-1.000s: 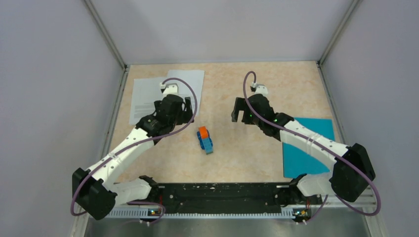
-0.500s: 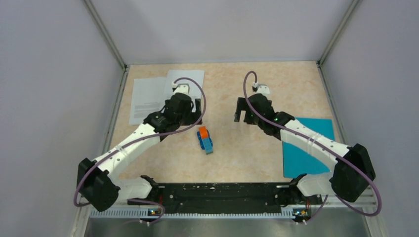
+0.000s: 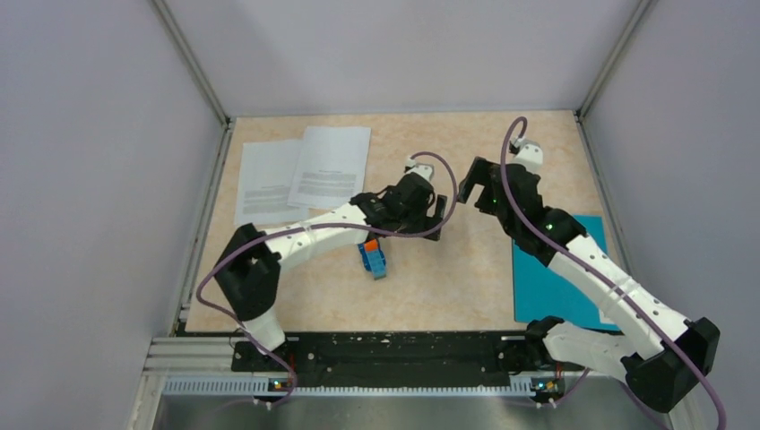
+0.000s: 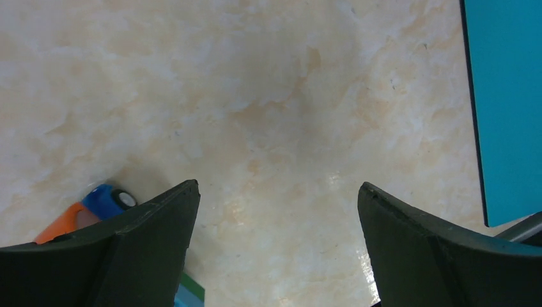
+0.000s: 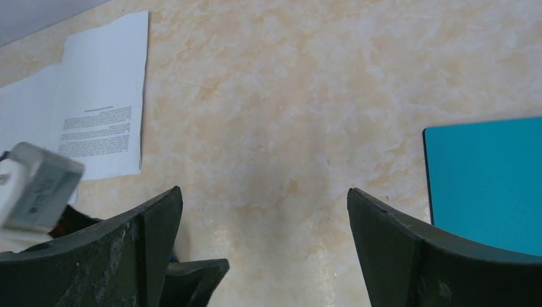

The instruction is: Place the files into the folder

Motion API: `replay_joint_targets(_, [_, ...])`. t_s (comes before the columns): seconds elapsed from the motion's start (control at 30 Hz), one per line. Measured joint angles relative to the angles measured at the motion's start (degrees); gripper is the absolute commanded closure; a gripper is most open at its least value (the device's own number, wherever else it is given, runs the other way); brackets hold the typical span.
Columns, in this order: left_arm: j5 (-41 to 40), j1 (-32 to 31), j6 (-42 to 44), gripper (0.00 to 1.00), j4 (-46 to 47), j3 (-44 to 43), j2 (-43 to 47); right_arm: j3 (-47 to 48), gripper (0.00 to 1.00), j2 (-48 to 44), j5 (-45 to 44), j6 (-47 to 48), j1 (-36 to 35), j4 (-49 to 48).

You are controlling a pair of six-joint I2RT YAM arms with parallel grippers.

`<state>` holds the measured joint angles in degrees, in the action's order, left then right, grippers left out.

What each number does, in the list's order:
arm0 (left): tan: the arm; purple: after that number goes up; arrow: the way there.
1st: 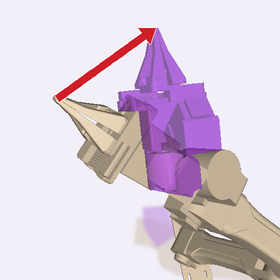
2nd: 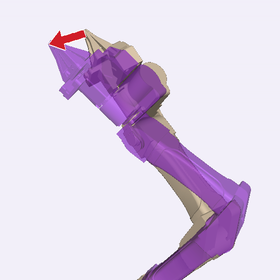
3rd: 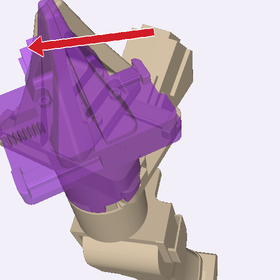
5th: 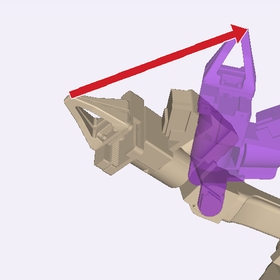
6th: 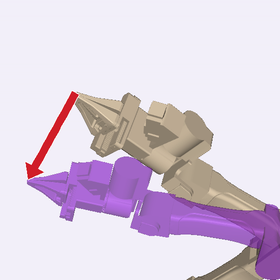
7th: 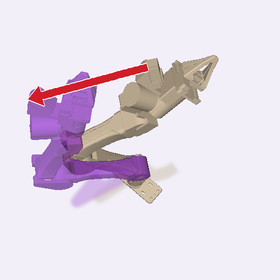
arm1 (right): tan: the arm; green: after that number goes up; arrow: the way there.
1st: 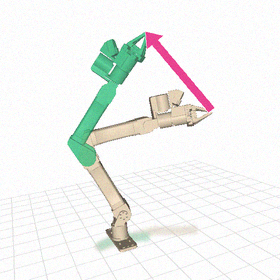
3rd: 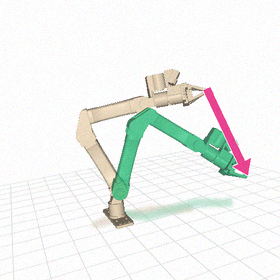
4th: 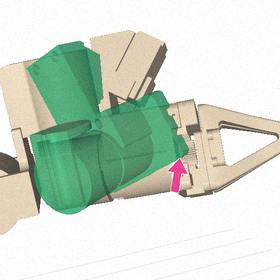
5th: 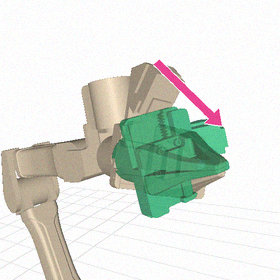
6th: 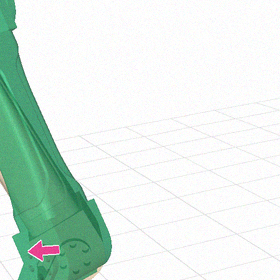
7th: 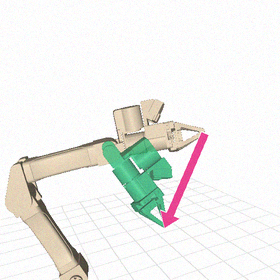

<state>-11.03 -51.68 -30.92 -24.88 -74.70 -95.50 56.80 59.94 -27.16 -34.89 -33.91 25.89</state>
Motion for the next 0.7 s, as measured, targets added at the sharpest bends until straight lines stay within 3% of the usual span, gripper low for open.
replay_joint_targets(0.2, [3.0, -0.9, -2.2, 0.02, -0.1, -2.3, -7.5, -0.1, 0.01, -0.1, 0.0, -0.2, 0.1, 2.6])
replay_joint_targets(0.7, [2.4, -0.7, -5.1, 0.02, 0.1, 7.0, -8.0, -0.1, 0.01, 2.9, 3.1, -0.5, 0.3, 2.7])
